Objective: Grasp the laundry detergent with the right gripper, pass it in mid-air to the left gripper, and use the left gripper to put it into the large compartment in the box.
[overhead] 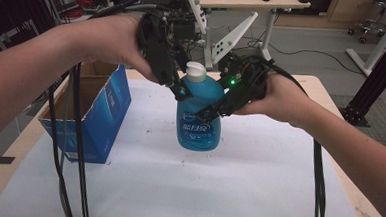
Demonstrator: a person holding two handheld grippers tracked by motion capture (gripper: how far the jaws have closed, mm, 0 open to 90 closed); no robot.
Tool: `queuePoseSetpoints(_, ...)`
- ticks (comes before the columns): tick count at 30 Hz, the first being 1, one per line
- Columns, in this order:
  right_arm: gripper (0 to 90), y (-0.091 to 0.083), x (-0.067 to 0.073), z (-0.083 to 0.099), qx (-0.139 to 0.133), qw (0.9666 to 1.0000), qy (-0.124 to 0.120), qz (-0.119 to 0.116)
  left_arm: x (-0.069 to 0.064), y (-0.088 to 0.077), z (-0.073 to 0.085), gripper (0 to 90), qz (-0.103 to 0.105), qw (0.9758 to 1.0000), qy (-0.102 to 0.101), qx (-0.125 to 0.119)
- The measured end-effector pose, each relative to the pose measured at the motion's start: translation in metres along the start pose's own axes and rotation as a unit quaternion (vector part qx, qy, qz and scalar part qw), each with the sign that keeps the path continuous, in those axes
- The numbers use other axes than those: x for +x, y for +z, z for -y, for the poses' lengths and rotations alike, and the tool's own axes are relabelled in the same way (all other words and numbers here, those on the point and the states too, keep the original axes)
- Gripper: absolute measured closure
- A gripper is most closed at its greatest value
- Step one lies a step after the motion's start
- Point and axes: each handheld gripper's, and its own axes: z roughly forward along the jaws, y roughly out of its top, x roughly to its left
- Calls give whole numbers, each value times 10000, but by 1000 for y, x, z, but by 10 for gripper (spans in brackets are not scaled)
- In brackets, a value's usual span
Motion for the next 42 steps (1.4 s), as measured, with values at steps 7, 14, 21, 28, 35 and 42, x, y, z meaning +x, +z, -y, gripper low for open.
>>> queuePoseSetpoints(7,461,1,-1,-3,2,10000,-33,-45,1,2,0,175,25,10000,-17,59)
queuePoseSetpoints(14,461,1,-1,-6,32,10000,6,-62,0,4,-1,175,-1,10000,-31,72)
queuePoseSetpoints(21,460,0,-2,-7,40,10000,11,-66,-1,5,-3,175,-55,10000,-3,70)
queuePoseSetpoints(28,460,0,-3,-6,14,10000,9,-69,-3,10,-6,178,-70,9998,35,174)
queuePoseSetpoints(35,460,-1,-2,-6,39,10000,39,-79,-4,14,-9,203,-91,9996,62,273)
queuePoseSetpoints(42,460,0,-2,-6,74,9999,38,-56,-4,15,-10,228,-121,9996,48,267)
